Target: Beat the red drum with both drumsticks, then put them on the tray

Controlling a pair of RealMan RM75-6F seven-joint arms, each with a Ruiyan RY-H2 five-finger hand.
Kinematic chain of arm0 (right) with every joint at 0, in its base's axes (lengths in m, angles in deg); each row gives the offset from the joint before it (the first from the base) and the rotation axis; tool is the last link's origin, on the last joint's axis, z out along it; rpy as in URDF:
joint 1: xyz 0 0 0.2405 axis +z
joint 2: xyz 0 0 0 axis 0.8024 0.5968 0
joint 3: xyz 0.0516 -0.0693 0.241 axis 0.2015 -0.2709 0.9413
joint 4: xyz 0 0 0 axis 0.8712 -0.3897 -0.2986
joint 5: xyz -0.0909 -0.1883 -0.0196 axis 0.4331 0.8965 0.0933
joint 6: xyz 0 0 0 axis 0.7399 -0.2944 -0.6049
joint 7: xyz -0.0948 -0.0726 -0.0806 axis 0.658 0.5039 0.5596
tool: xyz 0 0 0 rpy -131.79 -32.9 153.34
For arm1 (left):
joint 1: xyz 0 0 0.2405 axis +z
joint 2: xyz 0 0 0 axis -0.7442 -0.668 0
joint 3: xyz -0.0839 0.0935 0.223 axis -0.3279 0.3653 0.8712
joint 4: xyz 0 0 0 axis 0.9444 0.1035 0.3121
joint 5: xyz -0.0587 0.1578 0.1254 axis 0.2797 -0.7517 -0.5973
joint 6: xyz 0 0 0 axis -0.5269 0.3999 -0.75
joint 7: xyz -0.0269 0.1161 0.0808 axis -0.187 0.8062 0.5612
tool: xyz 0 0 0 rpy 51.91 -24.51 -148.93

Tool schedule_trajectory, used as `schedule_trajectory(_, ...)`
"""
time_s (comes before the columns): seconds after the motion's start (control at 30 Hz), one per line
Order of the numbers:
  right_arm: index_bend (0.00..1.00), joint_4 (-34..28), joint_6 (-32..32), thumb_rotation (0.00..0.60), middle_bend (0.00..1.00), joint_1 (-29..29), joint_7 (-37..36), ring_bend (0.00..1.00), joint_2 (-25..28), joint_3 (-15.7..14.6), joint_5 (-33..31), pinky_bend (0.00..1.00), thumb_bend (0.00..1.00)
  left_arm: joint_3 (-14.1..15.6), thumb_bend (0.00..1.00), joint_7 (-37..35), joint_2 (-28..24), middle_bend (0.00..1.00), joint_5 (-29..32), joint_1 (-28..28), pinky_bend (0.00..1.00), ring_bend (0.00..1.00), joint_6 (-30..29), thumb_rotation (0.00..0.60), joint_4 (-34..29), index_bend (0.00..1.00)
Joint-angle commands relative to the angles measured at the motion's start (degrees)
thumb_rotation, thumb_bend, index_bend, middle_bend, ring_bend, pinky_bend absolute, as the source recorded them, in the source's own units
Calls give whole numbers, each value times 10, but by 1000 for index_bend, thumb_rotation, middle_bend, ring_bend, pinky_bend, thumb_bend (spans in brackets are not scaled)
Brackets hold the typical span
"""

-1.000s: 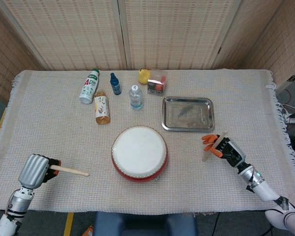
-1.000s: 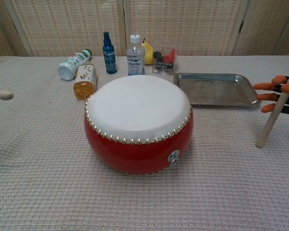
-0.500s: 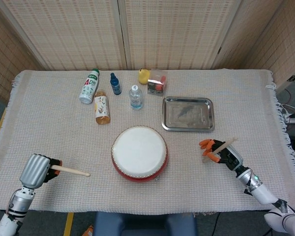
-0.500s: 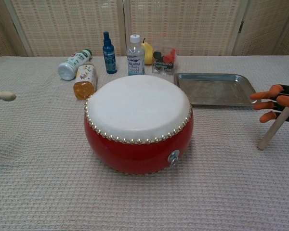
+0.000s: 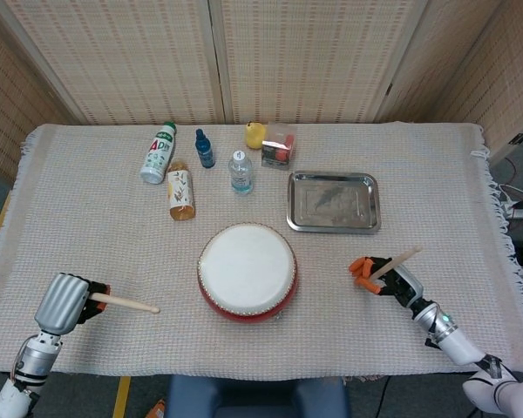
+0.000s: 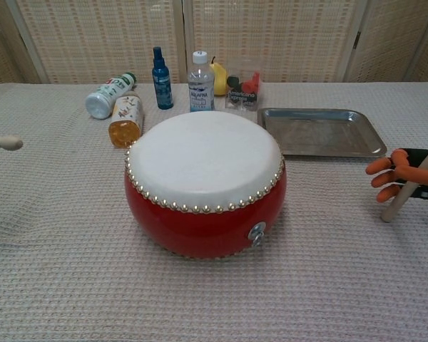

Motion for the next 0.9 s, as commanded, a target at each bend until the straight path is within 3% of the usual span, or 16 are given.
schedule_trajectory(0.03, 677, 0, -3, 599, 435, 2, 8, 420, -3, -2, 0, 506, 208, 0, 569, 0, 0, 1000, 0, 0, 1000, 1000, 0, 600, 0, 1000)
schedule_trajectory(0.43, 835, -6, -24, 599, 517, 6, 36, 499, -11, -5, -7, 569, 182, 2, 557, -4, 1, 1000, -1, 1, 1000, 1000, 0, 600, 4, 1000)
schedule_trajectory(0.7, 998, -12, -43, 600, 722, 12, 78, 708, -24, -2, -12, 730, 182, 2, 557, -7, 3, 1000, 0, 1, 1000, 1000, 2, 600, 8, 1000)
schedule_trajectory(0.77, 1000, -14, -49, 600, 773, 14, 86, 761, -26, -2, -13, 785, 208, 2, 556, -7, 3, 1000, 1, 1, 1000, 1000, 3, 600, 9, 1000)
schedule_trajectory(0.9, 1000, -17, -56, 600, 845, 17, 98, 839, -30, 0, -17, 845, 359, 2, 557, -11, 3, 1000, 2, 2, 1000, 1000, 3, 600, 13, 1000)
